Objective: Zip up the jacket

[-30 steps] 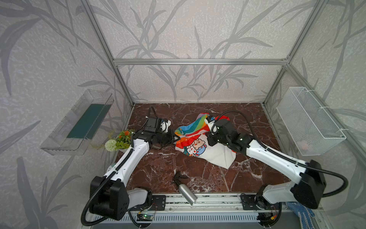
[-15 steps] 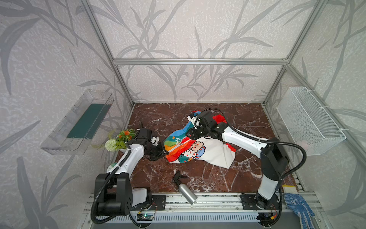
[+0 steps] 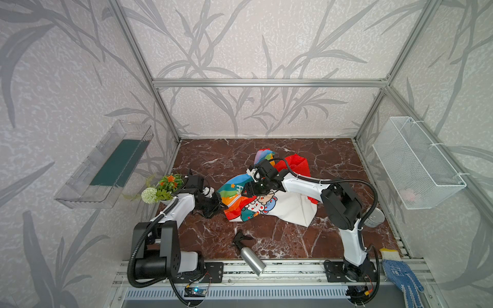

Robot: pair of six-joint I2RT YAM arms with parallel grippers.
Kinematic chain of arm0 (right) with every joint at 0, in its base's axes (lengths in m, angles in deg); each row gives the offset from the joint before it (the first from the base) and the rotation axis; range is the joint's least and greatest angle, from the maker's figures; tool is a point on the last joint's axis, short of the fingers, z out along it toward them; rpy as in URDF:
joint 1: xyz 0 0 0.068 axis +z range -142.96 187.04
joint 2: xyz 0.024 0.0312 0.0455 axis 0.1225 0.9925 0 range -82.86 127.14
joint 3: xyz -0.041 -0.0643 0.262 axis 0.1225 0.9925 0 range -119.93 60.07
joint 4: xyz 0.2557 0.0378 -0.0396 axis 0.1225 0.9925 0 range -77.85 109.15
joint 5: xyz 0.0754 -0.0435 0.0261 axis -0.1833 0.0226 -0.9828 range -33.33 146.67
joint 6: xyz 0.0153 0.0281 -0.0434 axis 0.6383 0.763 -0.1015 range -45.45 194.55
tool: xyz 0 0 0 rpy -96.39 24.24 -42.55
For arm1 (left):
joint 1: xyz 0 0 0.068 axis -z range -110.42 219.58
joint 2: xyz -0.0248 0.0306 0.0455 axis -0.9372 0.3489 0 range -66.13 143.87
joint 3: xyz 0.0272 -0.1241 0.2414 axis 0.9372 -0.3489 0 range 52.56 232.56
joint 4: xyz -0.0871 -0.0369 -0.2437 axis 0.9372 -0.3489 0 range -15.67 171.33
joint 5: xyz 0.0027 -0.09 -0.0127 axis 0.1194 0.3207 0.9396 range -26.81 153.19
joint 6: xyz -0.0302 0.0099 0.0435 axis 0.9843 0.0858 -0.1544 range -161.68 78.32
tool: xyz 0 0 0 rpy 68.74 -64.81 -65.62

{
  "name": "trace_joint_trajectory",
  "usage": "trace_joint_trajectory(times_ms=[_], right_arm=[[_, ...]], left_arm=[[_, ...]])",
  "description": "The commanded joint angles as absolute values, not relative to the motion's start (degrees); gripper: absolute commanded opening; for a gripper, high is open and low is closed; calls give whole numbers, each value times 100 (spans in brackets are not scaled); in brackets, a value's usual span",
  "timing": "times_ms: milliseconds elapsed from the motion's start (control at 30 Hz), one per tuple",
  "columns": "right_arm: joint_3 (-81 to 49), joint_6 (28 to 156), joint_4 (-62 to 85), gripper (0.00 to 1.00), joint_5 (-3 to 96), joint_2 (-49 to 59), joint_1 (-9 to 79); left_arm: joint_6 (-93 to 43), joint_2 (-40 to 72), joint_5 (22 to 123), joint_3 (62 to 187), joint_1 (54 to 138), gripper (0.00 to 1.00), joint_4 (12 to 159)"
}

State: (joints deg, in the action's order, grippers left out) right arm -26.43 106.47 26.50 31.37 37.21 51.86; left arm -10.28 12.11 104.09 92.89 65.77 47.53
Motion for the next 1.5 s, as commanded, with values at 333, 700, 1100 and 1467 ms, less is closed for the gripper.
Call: trace_joint_trajectory(times_ms=[333,700,1100,1467], right_arm=[[-2881,10830,2084,71,2921,4339,5142],[-2290,11896,295,63,2042,4246,4898],[-2740,10318,1895,60,2574,4272,4949],[-3042,9672,2423,55,2818,4664,5189]], left_arm=[[-1198,1253,10593,9325,6457,0,4716],[-1226,1332,10579,9341,6461,0,4750],[-1381,1439,10527,9595,6433,0,4576],[-1361,1541,10577,9677,6431,0,4637]])
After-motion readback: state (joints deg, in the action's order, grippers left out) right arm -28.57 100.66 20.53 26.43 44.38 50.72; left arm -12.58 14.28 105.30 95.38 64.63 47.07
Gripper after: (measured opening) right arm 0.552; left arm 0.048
